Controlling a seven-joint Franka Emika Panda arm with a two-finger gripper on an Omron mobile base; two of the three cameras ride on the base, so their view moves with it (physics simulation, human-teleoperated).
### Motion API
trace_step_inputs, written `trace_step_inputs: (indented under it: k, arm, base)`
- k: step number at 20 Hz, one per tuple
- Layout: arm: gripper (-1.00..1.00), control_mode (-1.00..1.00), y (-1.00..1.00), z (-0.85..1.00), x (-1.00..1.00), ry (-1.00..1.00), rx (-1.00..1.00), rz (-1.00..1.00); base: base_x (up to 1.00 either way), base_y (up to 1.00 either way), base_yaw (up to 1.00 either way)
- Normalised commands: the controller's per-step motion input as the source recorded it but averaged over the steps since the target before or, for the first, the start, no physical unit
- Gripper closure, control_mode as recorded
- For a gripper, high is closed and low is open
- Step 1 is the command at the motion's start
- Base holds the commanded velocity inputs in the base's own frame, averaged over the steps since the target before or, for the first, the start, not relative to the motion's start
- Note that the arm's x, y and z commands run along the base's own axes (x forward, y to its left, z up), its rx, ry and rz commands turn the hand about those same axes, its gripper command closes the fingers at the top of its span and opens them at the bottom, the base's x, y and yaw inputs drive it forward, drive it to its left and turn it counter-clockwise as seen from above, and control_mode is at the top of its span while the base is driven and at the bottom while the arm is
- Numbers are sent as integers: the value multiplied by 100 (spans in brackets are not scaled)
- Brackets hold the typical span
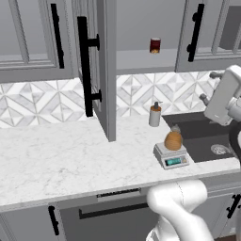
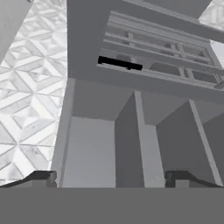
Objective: Pick the honey bottle and place it on the digital scale for weighing, and close the cabinet.
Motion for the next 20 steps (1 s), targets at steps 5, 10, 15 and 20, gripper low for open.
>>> trace_step_inputs:
  k: [5,10,15,20]
  arm:
    - [-100,-100,77,0,-23,11,12,1]
    - [-100,-100,58,-18,-6,7,7,2]
    - [-100,-100,40,-67,18,-5,15,0]
    - [-100,-100,22,-58,2,-7,14,1]
  base:
    - [0,0,0]
    - [0,0,0]
    - [0,0,0]
    - [0,0,0]
